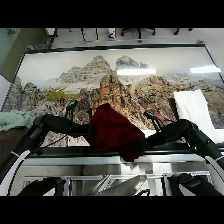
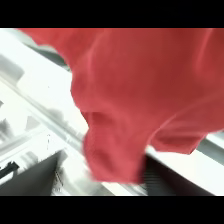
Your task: Fold the shirts.
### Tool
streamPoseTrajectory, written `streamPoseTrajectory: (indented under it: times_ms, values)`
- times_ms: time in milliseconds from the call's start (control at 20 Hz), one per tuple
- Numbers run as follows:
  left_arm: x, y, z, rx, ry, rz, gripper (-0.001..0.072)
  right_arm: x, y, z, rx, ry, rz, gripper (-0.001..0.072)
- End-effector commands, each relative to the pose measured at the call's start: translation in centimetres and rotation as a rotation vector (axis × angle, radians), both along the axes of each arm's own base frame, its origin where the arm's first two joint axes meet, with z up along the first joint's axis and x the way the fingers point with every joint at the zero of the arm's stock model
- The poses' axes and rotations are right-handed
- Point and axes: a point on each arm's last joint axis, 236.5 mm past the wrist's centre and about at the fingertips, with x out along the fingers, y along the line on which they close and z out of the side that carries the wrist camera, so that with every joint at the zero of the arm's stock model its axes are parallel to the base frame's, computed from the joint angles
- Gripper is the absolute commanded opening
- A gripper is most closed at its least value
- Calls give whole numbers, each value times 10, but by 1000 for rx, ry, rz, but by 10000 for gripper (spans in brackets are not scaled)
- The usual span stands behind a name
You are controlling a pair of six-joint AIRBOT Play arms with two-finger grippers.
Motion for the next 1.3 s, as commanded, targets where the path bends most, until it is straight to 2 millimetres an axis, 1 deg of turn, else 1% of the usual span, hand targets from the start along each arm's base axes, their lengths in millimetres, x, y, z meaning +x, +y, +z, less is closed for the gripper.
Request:
streamPoseTrajectory:
  times_ms: [0, 50, 150, 250, 300, 350, 400, 450, 500, 550, 650, 750, 850, 900, 950, 1000, 1150, 1200, 1250]
  values:
    - [-5, -8, -14, -45, -31, 62, 704, -15, -2, -2, -8, 74, -7, 669]
    - [-3, -12, -14, -47, -61, 59, 704, -13, -1, -2, -7, 75, -16, 662]
    - [7, -21, -10, -54, -131, 60, 704, -5, 3, 0, 12, 54, -44, 450]
    - [15, -24, -7, -60, -170, 72, 704, 4, 9, 3, 38, 32, -82, 430]
    - [16, -23, -7, -58, -173, 75, 703, 9, 9, 3, 40, 18, -95, 344]
    - [18, -20, -8, -55, -172, 83, 696, 13, 9, 2, 38, 7, -106, 181]
    - [21, -17, -8, -54, -173, 97, 570, 17, 9, 0, 35, -1, -117, 151]
    - [24, -13, -8, -53, -174, 110, 481, 20, 9, -3, 32, -3, -127, 121]
    - [26, -11, -8, -52, -172, 119, 468, 23, 9, -6, 28, -5, -136, 21]
    - [27, -9, -11, -47, -164, 125, 468, 26, 8, -9, 23, -6, -142, 25]
    - [25, -8, -25, -29, -133, 116, 468, 27, 8, -14, 16, 7, -148, 24]
    - [23, -8, -39, -13, -94, 118, 468, 28, 8, -13, 17, 5, -148, 24]
    - [24, -7, -45, -4, -87, 121, 467, 28, 8, -12, 19, -1, -148, 24]
    - [27, -7, -44, -4, -98, 125, 374, 28, 8, -11, 20, -3, -148, 24]
    - [31, -7, -39, -10, -124, 132, 95, 28, 8, -11, 20, -3, -148, 24]
    - [36, -7, -32, -17, -157, 136, 14, 28, 9, -10, 23, -3, -150, 24]
    - [51, -6, -3, -52, -265, 164, 13, 30, 10, -7, 29, -19, -147, 23]
    - [55, -6, 10, -70, -304, 174, 12, 35, 11, 1, 39, -48, -143, 23]
    - [58, -6, 29, -93, -346, 180, 12, 46, 12, 17, 57, -97, -147, 23]
